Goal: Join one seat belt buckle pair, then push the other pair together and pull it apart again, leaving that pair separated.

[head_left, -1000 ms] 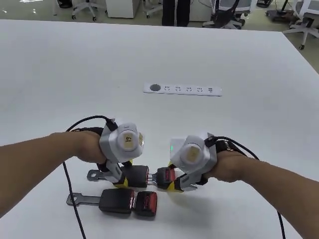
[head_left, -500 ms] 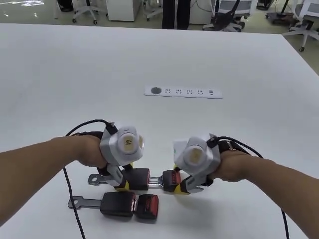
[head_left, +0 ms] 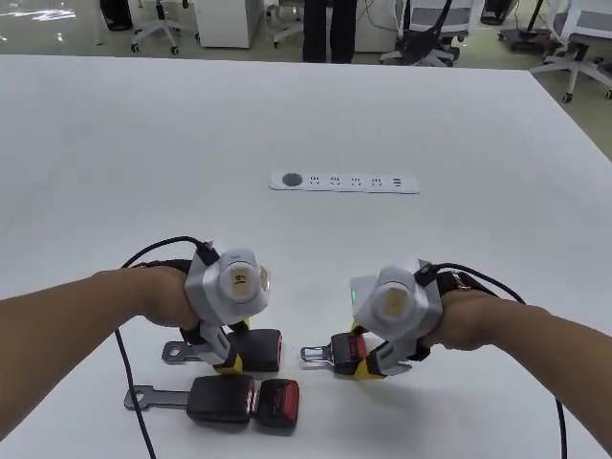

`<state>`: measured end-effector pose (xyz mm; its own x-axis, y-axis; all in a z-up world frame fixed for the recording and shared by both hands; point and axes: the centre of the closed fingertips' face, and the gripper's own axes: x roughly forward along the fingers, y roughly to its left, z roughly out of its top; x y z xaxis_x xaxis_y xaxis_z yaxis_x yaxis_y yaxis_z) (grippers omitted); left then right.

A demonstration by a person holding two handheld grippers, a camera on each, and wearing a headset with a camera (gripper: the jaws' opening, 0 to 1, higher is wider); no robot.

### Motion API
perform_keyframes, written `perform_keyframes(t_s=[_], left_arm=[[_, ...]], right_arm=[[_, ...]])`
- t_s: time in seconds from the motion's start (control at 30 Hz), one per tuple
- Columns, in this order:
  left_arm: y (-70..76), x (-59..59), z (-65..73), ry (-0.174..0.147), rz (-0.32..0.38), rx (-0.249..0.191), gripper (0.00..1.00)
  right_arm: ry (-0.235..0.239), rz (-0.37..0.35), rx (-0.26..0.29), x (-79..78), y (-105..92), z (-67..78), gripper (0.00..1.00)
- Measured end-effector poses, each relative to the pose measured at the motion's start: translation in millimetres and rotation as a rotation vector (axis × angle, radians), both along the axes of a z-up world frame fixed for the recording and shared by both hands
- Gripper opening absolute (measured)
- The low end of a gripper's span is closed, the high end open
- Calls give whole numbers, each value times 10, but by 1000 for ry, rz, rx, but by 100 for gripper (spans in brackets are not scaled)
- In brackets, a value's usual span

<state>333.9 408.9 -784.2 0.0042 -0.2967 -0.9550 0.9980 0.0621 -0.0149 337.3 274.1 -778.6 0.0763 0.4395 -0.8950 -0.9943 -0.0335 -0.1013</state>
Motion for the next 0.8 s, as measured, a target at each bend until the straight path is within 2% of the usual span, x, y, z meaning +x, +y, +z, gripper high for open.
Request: perform_keyframes(t_s=[0.43, 0.5, 0.8], left_arm=[[-13, -14, 13, 5, -2, -9, 33], [-12, -14, 11, 5, -2, -10, 33], [-2, 11, -10, 5, -9, -18, 34]], right_arm=[[1, -22, -13, 52, -182, -26, 30], [1, -23, -17, 17, -191, -16, 30], [4, -42, -34, 12, -398, -8, 30]])
